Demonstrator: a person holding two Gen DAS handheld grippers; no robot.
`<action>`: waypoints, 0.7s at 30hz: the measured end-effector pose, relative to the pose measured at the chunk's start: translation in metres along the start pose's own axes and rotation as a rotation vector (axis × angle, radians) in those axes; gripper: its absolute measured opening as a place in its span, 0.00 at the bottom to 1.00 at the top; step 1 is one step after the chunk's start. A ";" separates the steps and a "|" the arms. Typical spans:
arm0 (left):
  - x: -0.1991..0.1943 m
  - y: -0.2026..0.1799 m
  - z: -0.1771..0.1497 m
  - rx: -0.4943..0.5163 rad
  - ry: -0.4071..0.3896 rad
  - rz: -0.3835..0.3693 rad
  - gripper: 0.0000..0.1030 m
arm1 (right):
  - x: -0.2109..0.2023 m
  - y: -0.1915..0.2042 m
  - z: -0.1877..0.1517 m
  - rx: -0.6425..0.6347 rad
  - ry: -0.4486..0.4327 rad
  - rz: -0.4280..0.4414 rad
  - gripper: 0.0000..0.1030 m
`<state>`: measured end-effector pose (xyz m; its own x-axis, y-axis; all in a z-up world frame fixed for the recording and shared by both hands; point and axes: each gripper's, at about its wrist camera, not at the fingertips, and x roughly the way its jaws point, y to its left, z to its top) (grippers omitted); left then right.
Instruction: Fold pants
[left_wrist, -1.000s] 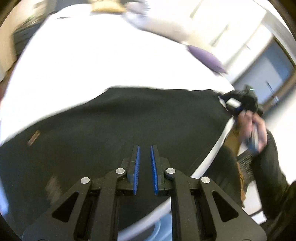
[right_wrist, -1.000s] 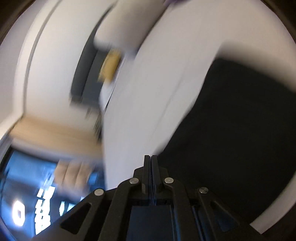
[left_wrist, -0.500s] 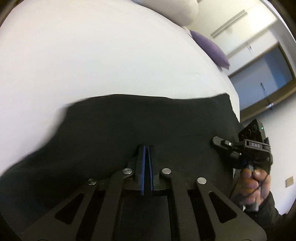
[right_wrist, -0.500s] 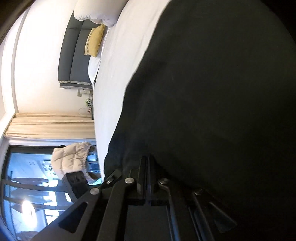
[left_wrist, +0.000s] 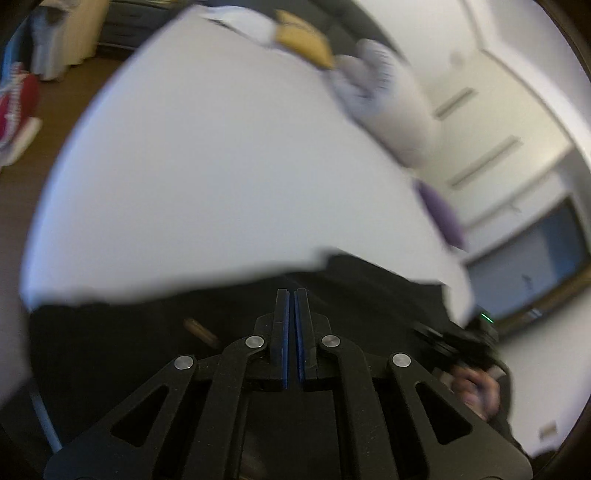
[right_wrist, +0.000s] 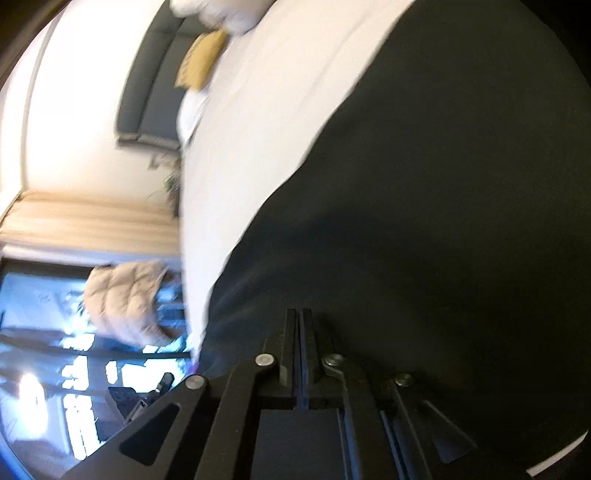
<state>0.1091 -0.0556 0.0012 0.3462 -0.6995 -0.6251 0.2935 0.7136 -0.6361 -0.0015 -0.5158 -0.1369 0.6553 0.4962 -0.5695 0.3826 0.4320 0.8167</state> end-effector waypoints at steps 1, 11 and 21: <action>0.006 -0.018 -0.018 0.015 0.012 -0.048 0.04 | 0.008 0.009 -0.009 -0.018 0.025 0.021 0.02; 0.057 -0.011 -0.080 0.038 0.125 0.035 0.04 | 0.050 0.009 -0.049 -0.025 0.137 0.030 0.00; -0.030 0.057 -0.060 0.009 0.036 0.163 0.03 | -0.039 -0.041 0.015 0.113 -0.172 -0.073 0.00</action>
<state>0.0623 0.0037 -0.0431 0.3577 -0.5754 -0.7355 0.2441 0.8178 -0.5211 -0.0332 -0.5642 -0.1464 0.7210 0.3262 -0.6114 0.4977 0.3701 0.7844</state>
